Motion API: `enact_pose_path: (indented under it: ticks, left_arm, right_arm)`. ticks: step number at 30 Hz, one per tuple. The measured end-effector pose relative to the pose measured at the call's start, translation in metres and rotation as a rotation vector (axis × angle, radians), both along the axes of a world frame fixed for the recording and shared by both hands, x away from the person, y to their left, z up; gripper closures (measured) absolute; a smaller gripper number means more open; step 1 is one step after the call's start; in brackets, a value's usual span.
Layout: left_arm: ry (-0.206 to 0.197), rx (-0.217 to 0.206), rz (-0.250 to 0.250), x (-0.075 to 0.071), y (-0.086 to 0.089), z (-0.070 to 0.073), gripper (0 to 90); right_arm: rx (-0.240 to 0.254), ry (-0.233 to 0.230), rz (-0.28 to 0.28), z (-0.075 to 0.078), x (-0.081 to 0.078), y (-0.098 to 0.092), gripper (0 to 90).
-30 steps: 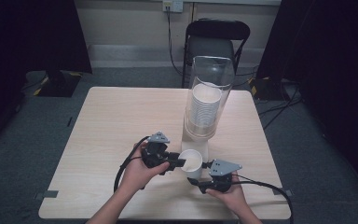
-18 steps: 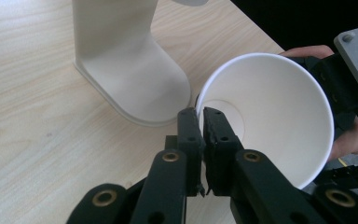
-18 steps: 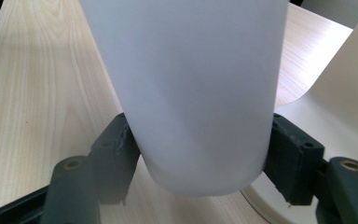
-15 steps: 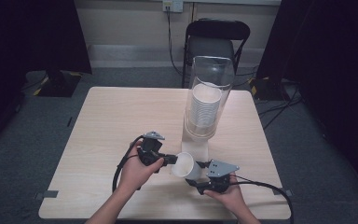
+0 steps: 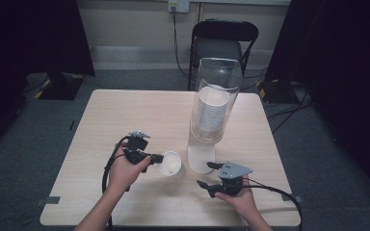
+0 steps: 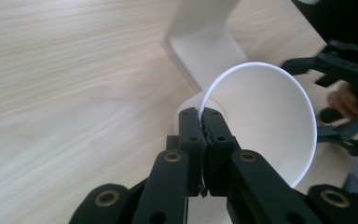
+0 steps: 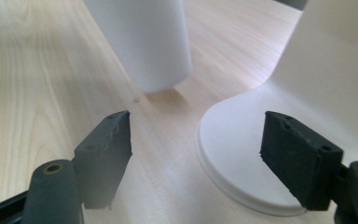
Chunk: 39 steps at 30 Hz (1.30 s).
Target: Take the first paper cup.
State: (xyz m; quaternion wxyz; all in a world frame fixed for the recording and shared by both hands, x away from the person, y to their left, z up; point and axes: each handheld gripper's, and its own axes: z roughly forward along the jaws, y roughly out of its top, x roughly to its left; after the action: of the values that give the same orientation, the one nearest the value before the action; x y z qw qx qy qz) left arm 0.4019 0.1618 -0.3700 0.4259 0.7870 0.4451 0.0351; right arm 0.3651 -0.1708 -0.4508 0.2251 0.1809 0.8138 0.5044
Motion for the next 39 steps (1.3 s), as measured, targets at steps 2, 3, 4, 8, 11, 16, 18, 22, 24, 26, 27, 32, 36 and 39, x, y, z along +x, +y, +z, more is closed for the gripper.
enact_pose_path:
  ticks: [2,3,4,8,11,16,18,22,24,26,27,32,36,39]
  left_arm:
    - [0.001,0.022,0.033,0.005,0.010,0.000,88.0]
    - [0.006,0.021,0.058,0.007,0.015,-0.001,88.0]
    - [0.008,0.023,0.064,0.009,0.019,-0.001,88.0]
    - [0.012,0.043,0.119,0.015,0.032,-0.002,87.9]
    - [0.010,0.046,0.137,0.017,0.035,-0.004,87.7]
    - [-0.007,0.037,0.144,0.018,0.035,-0.005,83.5]
    - [-0.007,0.019,0.129,0.018,0.035,-0.005,79.9]
    - [-0.047,-0.012,0.105,0.014,0.036,-0.003,65.2]
    - [-0.067,-0.023,0.076,0.010,0.039,-0.002,58.2]
    - [-0.118,-0.018,0.050,0.003,0.044,-0.001,51.4]
    - [-0.118,-0.018,0.050,0.003,0.044,-0.001,48.1]
    - [-0.187,-0.012,0.022,-0.015,0.060,-0.006,40.2]
    - [-0.213,0.029,-0.007,-0.029,0.068,-0.024,32.9]
    - [-0.224,0.048,-0.024,-0.034,0.071,-0.037,31.1]
  right_arm:
    - [0.018,0.002,-0.013,0.001,0.001,-0.003,24.2]
    - [0.018,-0.003,-0.029,0.000,0.002,-0.004,23.9]
    - [0.025,-0.001,-0.046,0.000,0.003,-0.007,23.3]
    - [0.032,0.012,-0.064,0.001,0.006,-0.012,23.0]
    - [0.029,0.009,-0.065,0.001,0.006,-0.012,23.4]
    - [0.006,0.004,-0.072,0.000,0.006,-0.012,23.4]
    - [0.003,0.000,-0.074,0.000,0.006,-0.013,23.3]
    - [-0.002,-0.003,-0.083,0.000,0.006,-0.014,22.9]
    - [0.010,0.000,-0.096,-0.001,0.007,-0.016,22.9]
    - [0.017,0.007,-0.127,0.000,0.008,-0.020,22.7]
    - [0.017,0.007,-0.127,0.000,0.008,-0.020,22.7]
    - [0.036,0.011,-0.195,0.002,0.014,-0.029,20.6]
    - [0.046,0.014,-0.239,0.005,0.020,-0.031,21.0]
    - [0.044,0.007,-0.255,0.006,0.022,-0.032,20.9]
